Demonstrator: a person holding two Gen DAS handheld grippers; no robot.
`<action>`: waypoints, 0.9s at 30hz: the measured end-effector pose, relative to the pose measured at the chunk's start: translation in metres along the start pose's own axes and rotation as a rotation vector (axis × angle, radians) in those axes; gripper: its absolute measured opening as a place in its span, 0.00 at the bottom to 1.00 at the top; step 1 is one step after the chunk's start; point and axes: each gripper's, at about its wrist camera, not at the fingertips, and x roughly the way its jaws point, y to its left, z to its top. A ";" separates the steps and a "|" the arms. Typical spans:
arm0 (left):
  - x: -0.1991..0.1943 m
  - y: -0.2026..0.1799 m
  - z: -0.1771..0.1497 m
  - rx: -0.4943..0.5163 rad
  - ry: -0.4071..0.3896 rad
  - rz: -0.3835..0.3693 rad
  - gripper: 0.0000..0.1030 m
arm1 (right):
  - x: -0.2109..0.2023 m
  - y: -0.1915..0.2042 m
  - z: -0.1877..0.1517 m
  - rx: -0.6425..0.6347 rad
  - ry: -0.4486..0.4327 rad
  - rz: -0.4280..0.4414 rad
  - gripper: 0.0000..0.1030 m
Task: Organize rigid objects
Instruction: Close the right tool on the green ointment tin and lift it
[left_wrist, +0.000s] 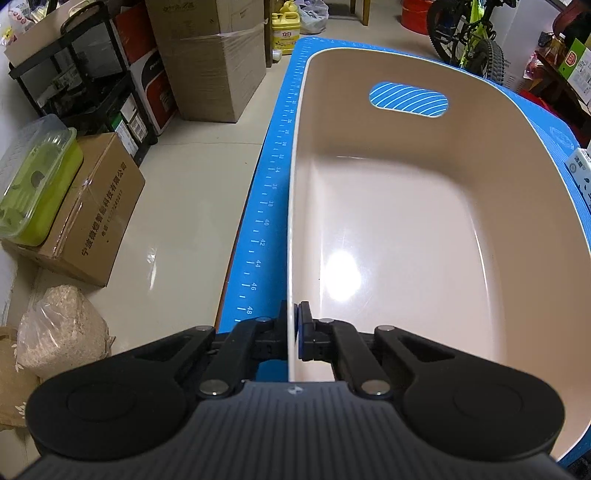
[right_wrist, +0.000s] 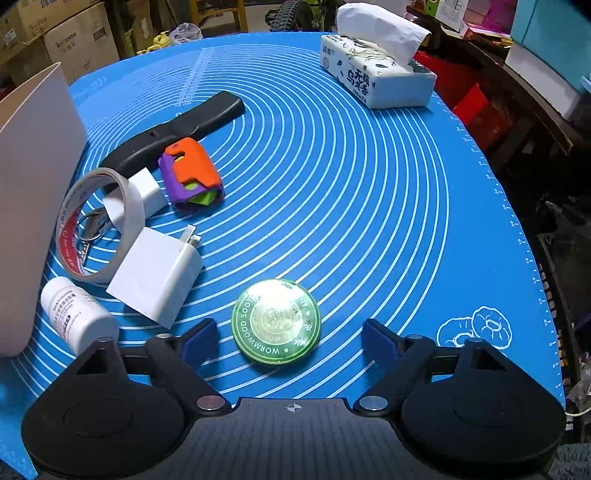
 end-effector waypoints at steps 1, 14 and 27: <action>0.000 0.000 0.000 0.001 -0.001 0.000 0.04 | -0.001 0.000 0.000 0.001 -0.004 0.007 0.80; 0.000 0.002 -0.002 -0.003 -0.009 -0.006 0.04 | -0.010 0.002 -0.001 -0.020 -0.051 -0.025 0.53; 0.000 0.002 -0.002 0.000 -0.011 -0.007 0.04 | -0.084 0.041 0.056 -0.142 -0.336 0.033 0.53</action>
